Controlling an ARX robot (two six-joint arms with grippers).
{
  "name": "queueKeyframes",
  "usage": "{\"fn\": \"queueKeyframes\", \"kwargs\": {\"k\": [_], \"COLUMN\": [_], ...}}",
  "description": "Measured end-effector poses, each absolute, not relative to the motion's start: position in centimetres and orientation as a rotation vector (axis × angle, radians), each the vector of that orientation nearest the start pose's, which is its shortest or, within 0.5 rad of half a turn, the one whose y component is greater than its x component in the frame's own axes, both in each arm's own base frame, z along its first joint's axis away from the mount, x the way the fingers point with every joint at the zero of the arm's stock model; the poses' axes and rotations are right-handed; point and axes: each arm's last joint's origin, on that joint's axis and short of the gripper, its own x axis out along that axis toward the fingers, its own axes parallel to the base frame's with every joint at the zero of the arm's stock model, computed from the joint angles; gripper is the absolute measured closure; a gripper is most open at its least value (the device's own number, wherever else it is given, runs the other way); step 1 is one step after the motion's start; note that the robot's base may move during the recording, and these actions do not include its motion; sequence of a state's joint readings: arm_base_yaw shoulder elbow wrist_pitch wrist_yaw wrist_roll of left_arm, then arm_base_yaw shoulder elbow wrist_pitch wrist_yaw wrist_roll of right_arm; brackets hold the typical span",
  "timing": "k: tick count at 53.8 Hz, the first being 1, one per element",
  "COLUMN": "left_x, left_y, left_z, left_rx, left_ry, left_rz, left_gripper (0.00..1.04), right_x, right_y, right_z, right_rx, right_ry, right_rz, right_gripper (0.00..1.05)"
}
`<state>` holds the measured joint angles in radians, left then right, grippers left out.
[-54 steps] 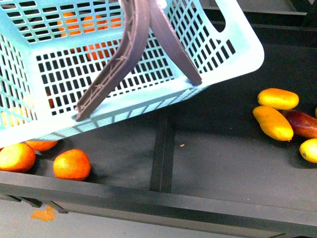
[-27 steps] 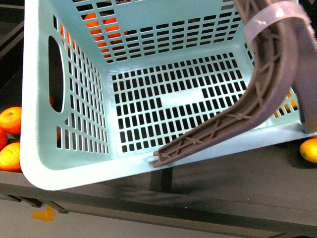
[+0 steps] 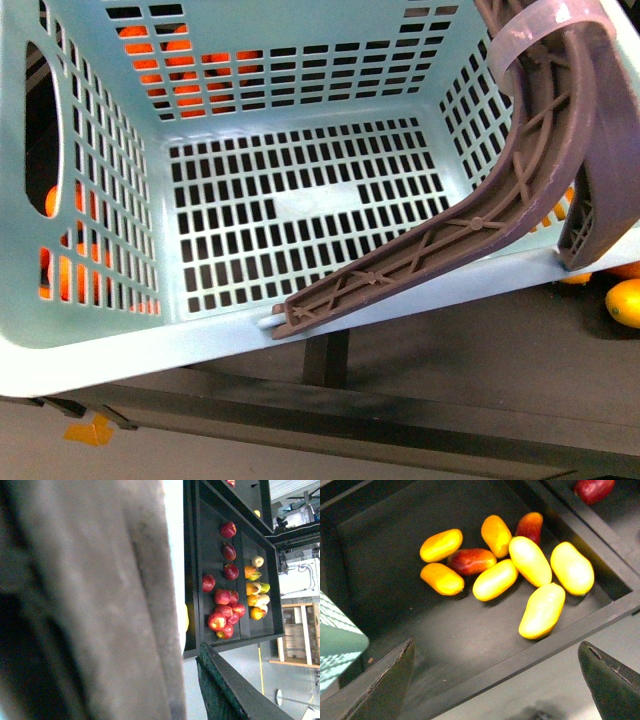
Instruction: Pick mango and avocado into basket
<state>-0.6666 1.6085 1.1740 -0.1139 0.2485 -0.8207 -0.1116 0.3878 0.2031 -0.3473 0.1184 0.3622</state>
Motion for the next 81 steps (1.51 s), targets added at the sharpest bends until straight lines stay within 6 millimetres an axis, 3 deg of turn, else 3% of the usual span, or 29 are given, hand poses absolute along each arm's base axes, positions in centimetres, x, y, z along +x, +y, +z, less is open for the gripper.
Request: {"fn": "queueKeyframes", "kwargs": {"k": [8,15,26,33,41,50,81], "left_x": [27.7,27.7,27.7,27.7,27.7,27.7,27.7], "left_y": [-22.8,-22.8,-22.8,-22.8,-22.8,-22.8,-22.8], "left_z": [26.9,27.0,27.0,27.0,27.0,27.0,27.0], "left_rx": [-0.629,-0.631,-0.631,-0.631,-0.631,-0.632,-0.630], "left_ry": [0.883,0.885,0.881,0.881,0.882,0.885,0.881], "left_rz": [-0.614,-0.616,-0.609,-0.608,-0.611,-0.616,-0.610], "left_gripper": [0.77,0.77,0.77,0.77,0.77,0.77,0.77], "right_x": [13.6,17.1,22.9,25.1,26.3,27.5,34.1], "right_y": [-4.8,-8.4,-12.7,-14.3,-15.2,-15.2,-15.5], "right_z": [18.1,16.5,11.3,7.1,3.2,0.4,-3.0], "right_rx": [0.385,0.269,0.072,-0.017,-0.048,-0.046,-0.042], "right_ry": [0.401,0.409,0.520,0.645,0.745,0.794,0.801], "right_rz": [-0.387,-0.403,-0.340,-0.293,-0.254,-0.212,-0.150], "right_gripper": [0.09,0.09,0.09,0.09,0.09,0.09,0.09]}}
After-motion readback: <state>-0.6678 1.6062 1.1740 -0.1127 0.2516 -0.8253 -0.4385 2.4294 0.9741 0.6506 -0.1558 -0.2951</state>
